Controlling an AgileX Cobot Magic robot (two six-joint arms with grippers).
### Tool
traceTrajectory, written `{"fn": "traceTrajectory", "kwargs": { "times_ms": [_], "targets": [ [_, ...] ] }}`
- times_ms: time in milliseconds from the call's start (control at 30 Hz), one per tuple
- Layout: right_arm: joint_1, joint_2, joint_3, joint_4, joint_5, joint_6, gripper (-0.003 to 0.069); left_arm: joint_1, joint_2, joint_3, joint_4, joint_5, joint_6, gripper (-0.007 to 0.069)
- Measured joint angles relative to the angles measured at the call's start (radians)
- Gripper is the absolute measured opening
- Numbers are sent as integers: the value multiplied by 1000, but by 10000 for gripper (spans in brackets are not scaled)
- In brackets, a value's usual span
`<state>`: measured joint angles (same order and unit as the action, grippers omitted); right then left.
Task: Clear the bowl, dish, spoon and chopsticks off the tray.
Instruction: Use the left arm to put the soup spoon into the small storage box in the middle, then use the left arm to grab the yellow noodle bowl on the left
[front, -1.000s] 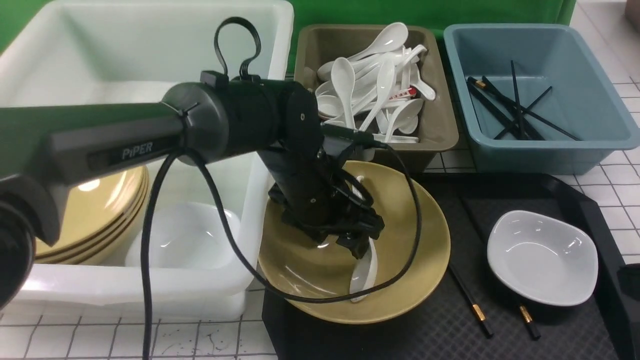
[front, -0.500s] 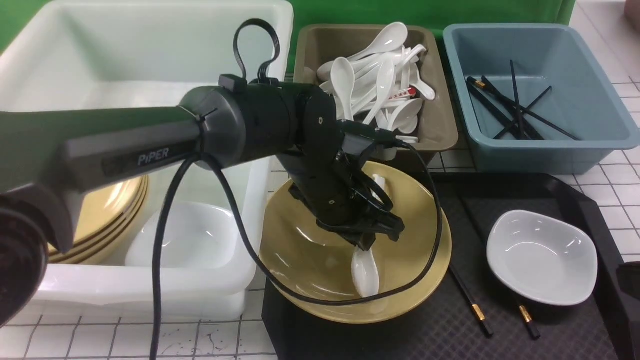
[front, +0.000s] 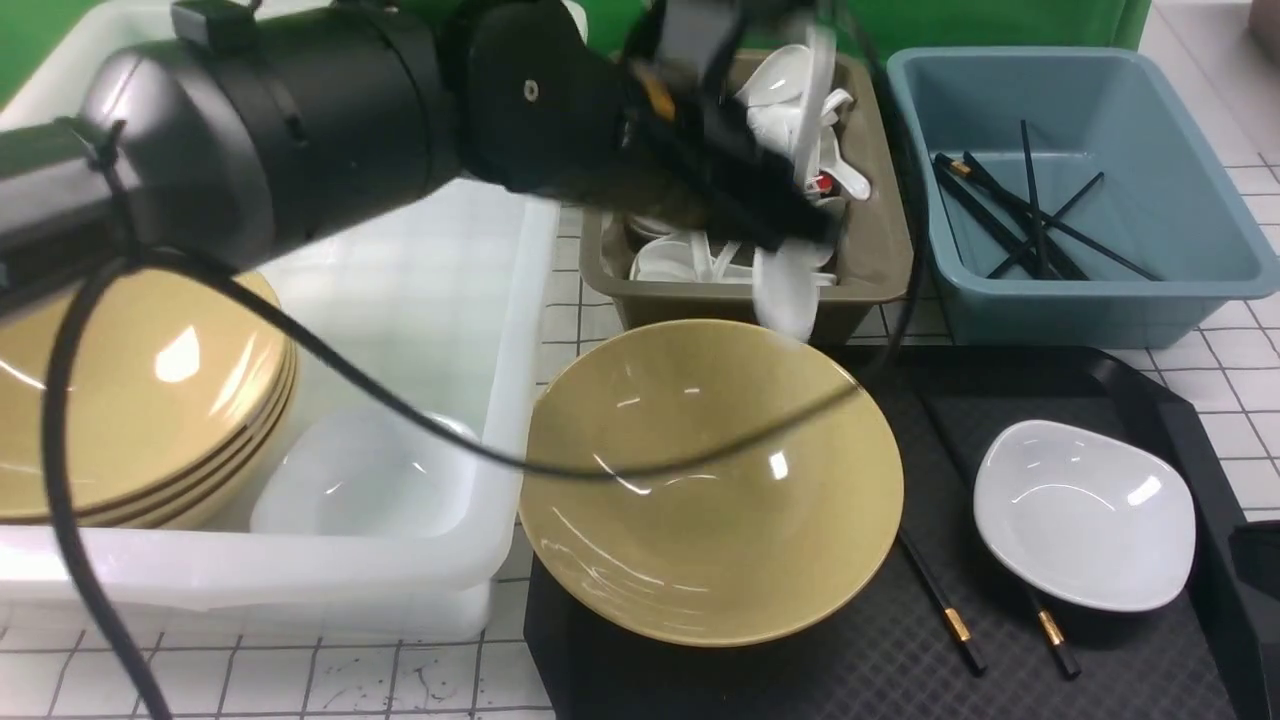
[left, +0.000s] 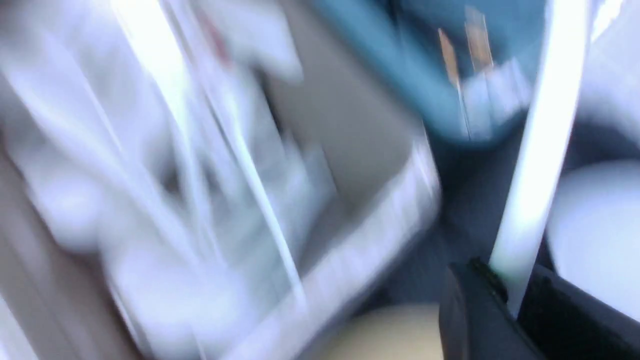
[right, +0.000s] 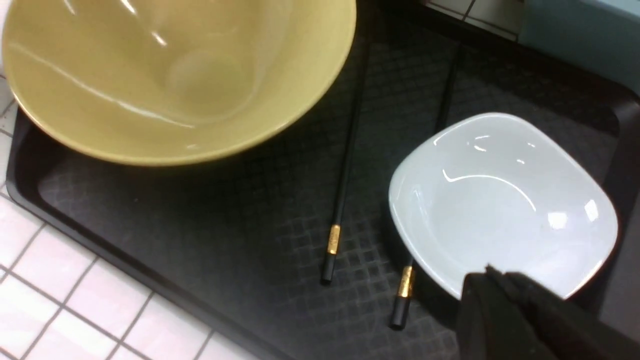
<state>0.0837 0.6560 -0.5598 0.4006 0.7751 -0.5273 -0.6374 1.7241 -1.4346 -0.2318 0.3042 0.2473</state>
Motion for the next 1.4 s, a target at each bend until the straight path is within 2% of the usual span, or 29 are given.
{"fn": "traceTrajectory", "kwargs": {
  "times_ms": [67,167,267,300,400,467,500,567,633,667,700,733,833,900,967,1067,1267,1400],
  "targets": [
    [0,0,0,4,-3,0,47,6,56,-1,51,-251,18,22],
    [0,0,0,7,-7,0,47,23,155,-2,91,-468,42,37],
    [0,0,0,7,-7,0,47,40,270,-2,106,-577,95,111],
    [0,0,0,7,-7,0,47,44,301,-2,102,-583,123,159],
    [0,0,0,7,-7,0,47,48,315,4,70,-528,197,272],
    [0,0,0,7,-6,0,47,47,272,5,45,-413,256,362],
    [0,0,0,7,-5,0,47,45,265,5,45,-413,261,362],
    [0,0,0,7,-4,0,47,32,157,5,12,-242,279,420],
    [0,0,0,7,-4,0,47,24,73,3,-29,-90,251,427],
    [0,0,0,7,-5,0,47,16,32,0,-57,24,226,421],
    [0,0,0,7,-5,0,47,15,25,0,-57,24,221,419],
    [0,0,0,7,-6,-1,47,0,-16,-4,-84,193,179,382],
    [0,0,0,7,-7,-1,47,-29,-19,-4,-90,359,144,311],
    [0,0,0,7,-7,-1,47,-69,29,-4,-89,446,125,187],
    [0,0,0,7,-7,-1,47,-95,87,-4,-87,458,121,94],
    [0,0,0,7,-8,-1,47,-124,174,-4,-85,441,121,11],
    [0,0,0,8,-11,-1,47,-166,254,-7,-149,400,123,-9],
    [1,0,0,14,-10,-1,48,-203,256,-64,-300,413,171,-11]
  ]
}}
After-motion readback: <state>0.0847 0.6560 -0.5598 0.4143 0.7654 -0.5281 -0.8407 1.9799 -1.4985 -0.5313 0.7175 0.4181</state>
